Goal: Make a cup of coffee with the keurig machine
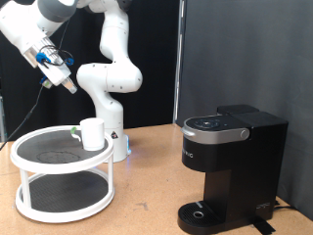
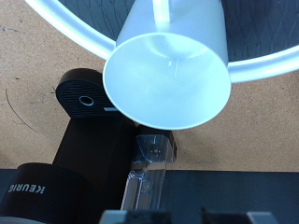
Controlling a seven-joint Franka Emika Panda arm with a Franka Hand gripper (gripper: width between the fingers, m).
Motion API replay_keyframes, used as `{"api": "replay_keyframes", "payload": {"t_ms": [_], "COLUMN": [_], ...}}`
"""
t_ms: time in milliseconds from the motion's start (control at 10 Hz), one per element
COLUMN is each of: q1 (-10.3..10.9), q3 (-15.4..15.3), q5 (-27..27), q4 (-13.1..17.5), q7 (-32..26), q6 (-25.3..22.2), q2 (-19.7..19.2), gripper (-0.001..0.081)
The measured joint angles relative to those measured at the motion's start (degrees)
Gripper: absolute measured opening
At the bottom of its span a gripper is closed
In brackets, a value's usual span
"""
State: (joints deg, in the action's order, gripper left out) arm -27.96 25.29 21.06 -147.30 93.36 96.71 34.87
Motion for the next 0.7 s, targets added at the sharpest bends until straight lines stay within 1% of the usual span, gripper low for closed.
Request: {"api": "replay_keyframes", "payload": {"t_ms": [300,400,700], "q1": [-0.1,-0.1,-0.1], "q3": [0.9,1.2,1.7], "q5": [-2.9,-3.2,-3.0], "q4": [-0.1,-0.5,-2.6], "q7": [-0.8,-1.3,-3.0], "q6": [0.0,0.7,4.9], "q2": [-0.5,-0.9,-2.4], "gripper": [0.0000,0.0000,0.0000]}}
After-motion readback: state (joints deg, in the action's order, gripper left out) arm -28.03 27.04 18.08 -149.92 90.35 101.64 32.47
